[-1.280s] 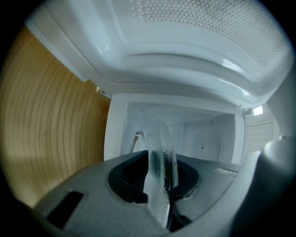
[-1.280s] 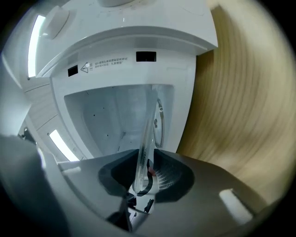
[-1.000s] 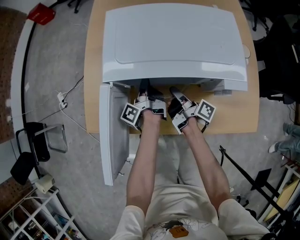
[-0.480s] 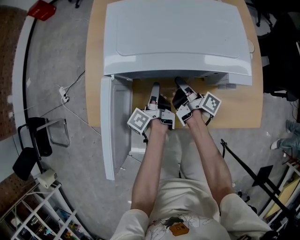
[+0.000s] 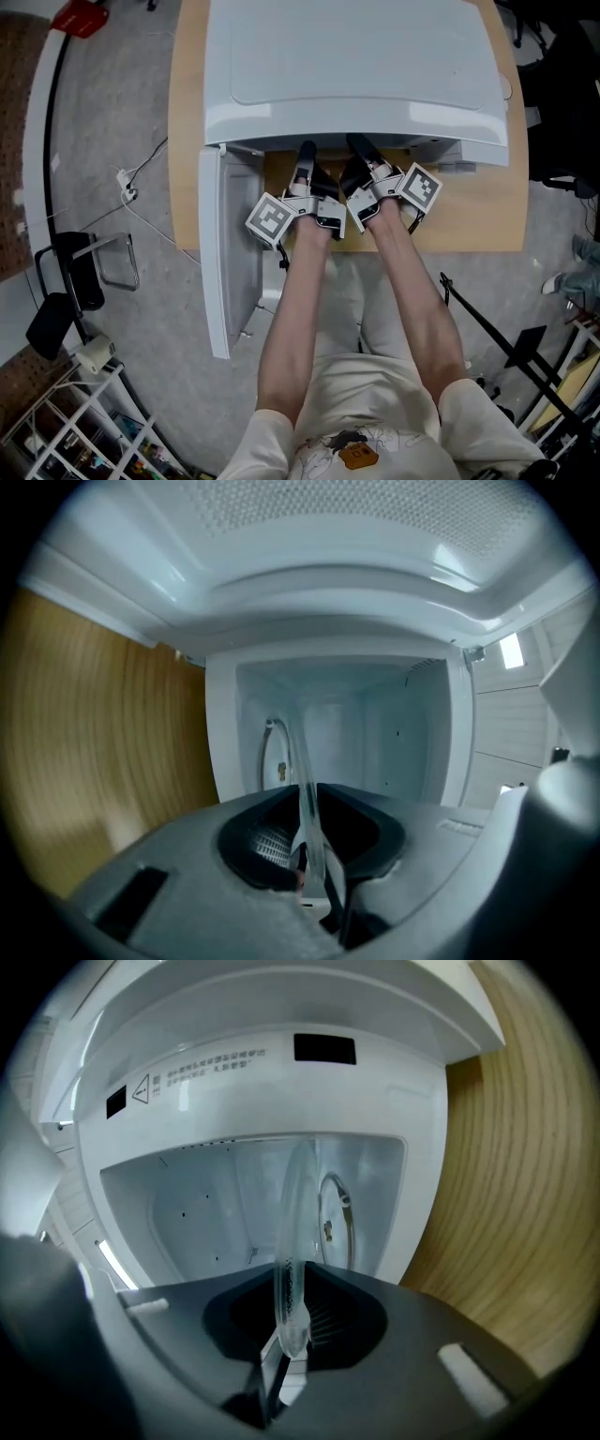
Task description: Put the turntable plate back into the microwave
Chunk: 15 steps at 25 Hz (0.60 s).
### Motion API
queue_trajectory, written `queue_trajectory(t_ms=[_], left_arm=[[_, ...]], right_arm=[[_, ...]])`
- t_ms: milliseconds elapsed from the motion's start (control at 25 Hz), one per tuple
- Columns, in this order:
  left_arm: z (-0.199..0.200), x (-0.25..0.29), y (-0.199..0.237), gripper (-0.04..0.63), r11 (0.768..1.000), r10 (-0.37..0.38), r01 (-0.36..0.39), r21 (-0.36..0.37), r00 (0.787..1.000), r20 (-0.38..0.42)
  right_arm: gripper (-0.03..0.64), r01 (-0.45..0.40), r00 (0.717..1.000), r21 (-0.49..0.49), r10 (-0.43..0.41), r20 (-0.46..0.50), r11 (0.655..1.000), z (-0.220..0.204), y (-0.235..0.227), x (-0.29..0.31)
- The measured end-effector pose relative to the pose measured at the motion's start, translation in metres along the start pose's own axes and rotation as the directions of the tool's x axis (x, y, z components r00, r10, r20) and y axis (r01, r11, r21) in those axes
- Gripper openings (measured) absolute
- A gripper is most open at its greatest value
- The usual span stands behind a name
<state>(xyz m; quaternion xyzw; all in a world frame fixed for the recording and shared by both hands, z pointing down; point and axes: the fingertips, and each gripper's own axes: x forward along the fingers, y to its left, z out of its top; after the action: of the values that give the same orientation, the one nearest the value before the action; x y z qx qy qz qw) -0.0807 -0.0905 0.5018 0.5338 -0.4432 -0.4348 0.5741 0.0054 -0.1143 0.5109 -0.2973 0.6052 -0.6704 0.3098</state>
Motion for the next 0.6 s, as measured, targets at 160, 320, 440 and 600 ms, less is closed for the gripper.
queue_trajectory(t_ms=[160, 320, 440, 600], left_arm=[[0.013, 0.012, 0.006, 0.061, 0.999, 0.022, -0.021, 0.034, 1.0, -0.014], [0.024, 0.018, 0.02, 0.055, 0.998, 0.058, -0.058, 0.01, 0.998, -0.01], [0.026, 0.021, 0.024, 0.047, 0.995, 0.101, -0.101, 0.002, 0.995, -0.016], [0.025, 0.026, 0.018, 0.04, 0.996, 0.08, -0.08, -0.041, 0.997, -0.004]], right_arm=[[0.049, 0.004, 1.0, 0.005, -0.004, 0.012, 1.0, 0.004, -0.001, 0.015], [0.044, 0.024, 1.0, -0.013, -0.024, 0.0, 1.0, 0.006, 0.0, 0.03], [0.034, 0.048, 0.999, -0.029, -0.049, -0.016, 0.998, 0.006, -0.003, 0.034], [0.031, 0.074, 0.997, -0.033, -0.075, -0.022, 0.997, 0.006, -0.008, 0.034]])
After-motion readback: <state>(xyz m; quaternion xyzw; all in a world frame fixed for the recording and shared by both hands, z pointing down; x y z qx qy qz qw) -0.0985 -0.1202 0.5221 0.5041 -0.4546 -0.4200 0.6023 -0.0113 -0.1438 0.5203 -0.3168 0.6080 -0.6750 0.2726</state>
